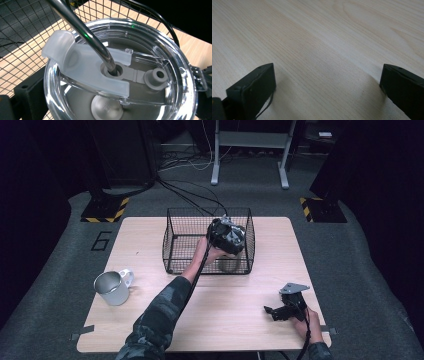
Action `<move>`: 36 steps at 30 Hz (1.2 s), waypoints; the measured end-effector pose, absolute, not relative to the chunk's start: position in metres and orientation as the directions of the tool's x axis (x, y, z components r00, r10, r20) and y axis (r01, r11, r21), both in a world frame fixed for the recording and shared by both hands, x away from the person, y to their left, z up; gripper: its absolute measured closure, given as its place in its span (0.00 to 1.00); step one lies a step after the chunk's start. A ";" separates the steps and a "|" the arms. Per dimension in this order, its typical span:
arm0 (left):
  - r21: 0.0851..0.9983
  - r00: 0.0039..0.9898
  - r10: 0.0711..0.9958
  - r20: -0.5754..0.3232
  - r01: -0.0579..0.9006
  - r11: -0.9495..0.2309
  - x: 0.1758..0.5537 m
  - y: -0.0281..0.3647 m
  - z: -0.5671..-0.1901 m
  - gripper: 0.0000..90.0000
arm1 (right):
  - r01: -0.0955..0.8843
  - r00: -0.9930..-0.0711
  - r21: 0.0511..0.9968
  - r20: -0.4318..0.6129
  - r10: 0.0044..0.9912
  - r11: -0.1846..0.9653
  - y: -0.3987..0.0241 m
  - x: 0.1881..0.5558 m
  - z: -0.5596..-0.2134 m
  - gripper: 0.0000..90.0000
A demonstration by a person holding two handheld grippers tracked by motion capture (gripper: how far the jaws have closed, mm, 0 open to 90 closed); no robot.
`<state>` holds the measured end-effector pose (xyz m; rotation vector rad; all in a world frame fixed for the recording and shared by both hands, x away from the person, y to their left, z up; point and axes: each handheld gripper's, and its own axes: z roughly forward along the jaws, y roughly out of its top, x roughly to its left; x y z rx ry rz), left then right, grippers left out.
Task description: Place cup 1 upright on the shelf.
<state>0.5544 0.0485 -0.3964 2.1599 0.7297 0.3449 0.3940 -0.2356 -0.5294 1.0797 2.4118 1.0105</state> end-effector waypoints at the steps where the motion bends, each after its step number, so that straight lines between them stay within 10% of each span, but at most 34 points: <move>1: 0.777 0.788 0.615 0.014 0.378 -0.503 0.551 0.050 -0.395 0.00 | 0.524 -0.663 0.714 0.000 0.749 0.465 -0.235 0.394 -0.530 0.00; 36: 0.818 0.765 0.642 0.051 0.337 -0.466 0.468 0.141 -0.369 0.00 | 0.521 -0.666 0.712 -0.004 0.746 0.470 -0.236 0.394 -0.530 0.00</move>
